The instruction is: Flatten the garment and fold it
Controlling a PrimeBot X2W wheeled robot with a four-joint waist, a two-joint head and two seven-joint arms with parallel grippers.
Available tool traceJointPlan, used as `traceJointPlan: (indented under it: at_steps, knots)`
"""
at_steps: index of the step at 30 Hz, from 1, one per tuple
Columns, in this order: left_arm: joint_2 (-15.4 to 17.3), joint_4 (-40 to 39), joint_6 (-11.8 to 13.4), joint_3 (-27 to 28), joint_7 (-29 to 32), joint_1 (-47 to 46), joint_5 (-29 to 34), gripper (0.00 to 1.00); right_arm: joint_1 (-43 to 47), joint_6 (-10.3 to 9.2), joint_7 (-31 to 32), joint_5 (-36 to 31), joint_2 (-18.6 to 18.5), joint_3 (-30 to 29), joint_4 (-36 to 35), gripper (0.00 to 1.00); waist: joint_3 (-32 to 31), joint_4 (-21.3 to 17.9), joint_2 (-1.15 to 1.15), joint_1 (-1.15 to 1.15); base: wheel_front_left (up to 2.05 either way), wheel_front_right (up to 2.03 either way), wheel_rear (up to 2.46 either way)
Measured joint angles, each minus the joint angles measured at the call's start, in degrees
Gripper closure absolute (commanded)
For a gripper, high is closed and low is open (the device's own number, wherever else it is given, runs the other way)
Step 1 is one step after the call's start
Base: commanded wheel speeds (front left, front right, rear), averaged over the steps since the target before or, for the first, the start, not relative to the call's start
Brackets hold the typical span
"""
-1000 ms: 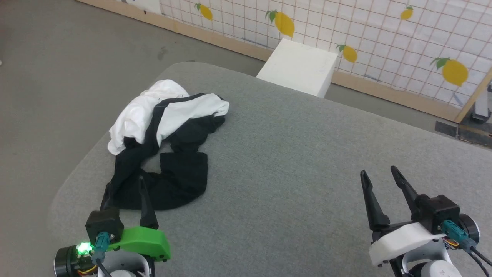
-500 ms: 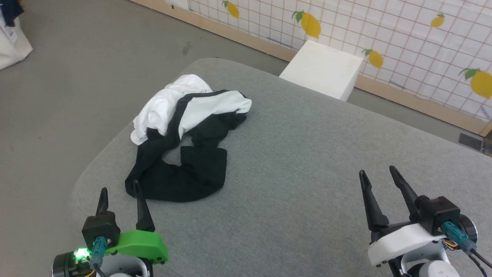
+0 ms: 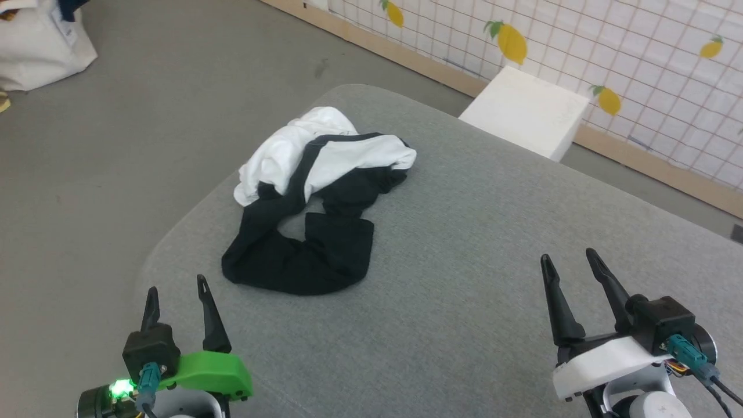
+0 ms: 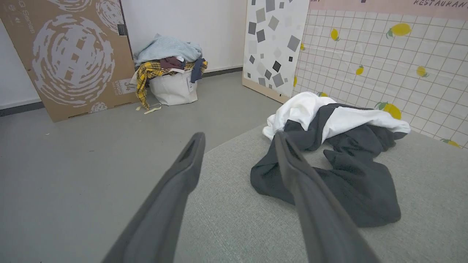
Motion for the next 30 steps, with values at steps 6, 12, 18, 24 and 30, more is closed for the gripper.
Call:
traceJointPlan:
  at_steps: [6,12,18,24,30]
  knots:
    - [0.3,0.5,1.0,-0.3,-0.6,0.4,-0.5,0.0,0.0,0.0,-0.8,0.4,0.0,0.3,0.5,0.0,-0.3,2.0,0.0,0.0,-0.01,-0.01,-0.01]
    - [0.3,0.6,1.8,-0.5,-1.5,0.5,-1.0,0.0,-0.3,0.0,-1.2,0.9,0.0,0.5,0.5,0.0,-0.4,3.9,0.0,0.0,0.0,0.0,0.0]
    - [0.4,0.3,2.8,-0.3,-1.8,1.2,-1.4,0.0,-0.5,0.0,-1.5,1.0,0.0,0.4,0.5,0.0,-0.3,5.0,0.0,0.0,0.0,0.0,0.0]
    - [1.2,-0.1,2.7,0.5,-1.8,1.5,-2.5,0.0,-0.5,0.0,-1.5,1.3,0.1,0.8,0.5,0.0,-0.1,4.5,0.0,0.0,0.0,0.0,0.0]
    - [3.0,2.2,-0.6,0.9,-0.8,-4.9,-4.5,0.0,-2.4,-0.01,-0.3,0.3,0.1,2.0,-1.1,0.0,2.1,2.7,0.0,0.0,0.0,0.0,0.0]
